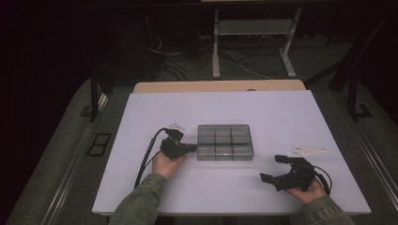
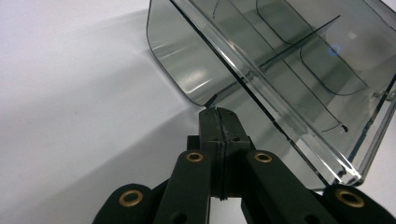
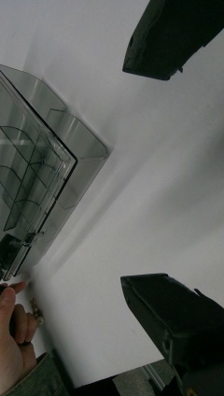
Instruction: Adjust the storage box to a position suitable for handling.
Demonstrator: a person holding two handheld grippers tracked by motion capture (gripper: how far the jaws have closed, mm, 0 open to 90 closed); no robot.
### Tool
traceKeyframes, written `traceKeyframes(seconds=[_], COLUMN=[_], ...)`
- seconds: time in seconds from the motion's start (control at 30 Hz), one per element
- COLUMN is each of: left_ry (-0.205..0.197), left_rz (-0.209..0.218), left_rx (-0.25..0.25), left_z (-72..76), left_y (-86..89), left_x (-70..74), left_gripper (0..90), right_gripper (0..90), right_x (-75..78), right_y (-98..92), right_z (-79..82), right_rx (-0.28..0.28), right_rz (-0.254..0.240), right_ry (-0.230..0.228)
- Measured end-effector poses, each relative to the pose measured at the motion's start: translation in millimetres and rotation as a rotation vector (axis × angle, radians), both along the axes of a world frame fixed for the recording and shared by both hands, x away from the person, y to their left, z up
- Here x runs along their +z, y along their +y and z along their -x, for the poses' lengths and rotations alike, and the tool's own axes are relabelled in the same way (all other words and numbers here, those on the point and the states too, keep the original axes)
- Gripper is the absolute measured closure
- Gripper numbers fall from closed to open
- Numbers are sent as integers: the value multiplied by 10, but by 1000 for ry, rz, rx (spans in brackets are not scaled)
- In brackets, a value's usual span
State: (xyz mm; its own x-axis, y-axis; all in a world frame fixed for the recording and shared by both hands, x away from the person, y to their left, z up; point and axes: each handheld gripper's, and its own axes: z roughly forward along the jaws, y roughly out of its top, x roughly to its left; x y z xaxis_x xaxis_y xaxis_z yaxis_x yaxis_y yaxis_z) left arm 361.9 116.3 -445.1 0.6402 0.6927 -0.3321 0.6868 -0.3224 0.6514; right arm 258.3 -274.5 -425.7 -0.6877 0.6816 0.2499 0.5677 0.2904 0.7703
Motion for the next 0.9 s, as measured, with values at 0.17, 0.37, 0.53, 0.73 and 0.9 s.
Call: traceKeyframes(seconds=[0.17,0.37,0.53,0.73,0.9], left_ry=[7,-9,-26,-35,-52], left_rz=[0,-12,4,44,80], left_rx=[6,11,26,41,38], left_z=[3,6,4,35,85], left_y=[-17,5,59,101,126], left_x=[-5,6,48,111,180], left_gripper=[887,845,832,728,662], right_gripper=[5,5,5,5,5], right_x=[0,0,-2,-3,-6], right_y=[-4,-8,-8,-14,-8], right_z=[-3,-5,-7,-9,-8], right_rx=[1,-3,-3,-5,-2], right_rz=[-4,-5,-5,-6,-5], right_ry=[6,7,8,8,10])
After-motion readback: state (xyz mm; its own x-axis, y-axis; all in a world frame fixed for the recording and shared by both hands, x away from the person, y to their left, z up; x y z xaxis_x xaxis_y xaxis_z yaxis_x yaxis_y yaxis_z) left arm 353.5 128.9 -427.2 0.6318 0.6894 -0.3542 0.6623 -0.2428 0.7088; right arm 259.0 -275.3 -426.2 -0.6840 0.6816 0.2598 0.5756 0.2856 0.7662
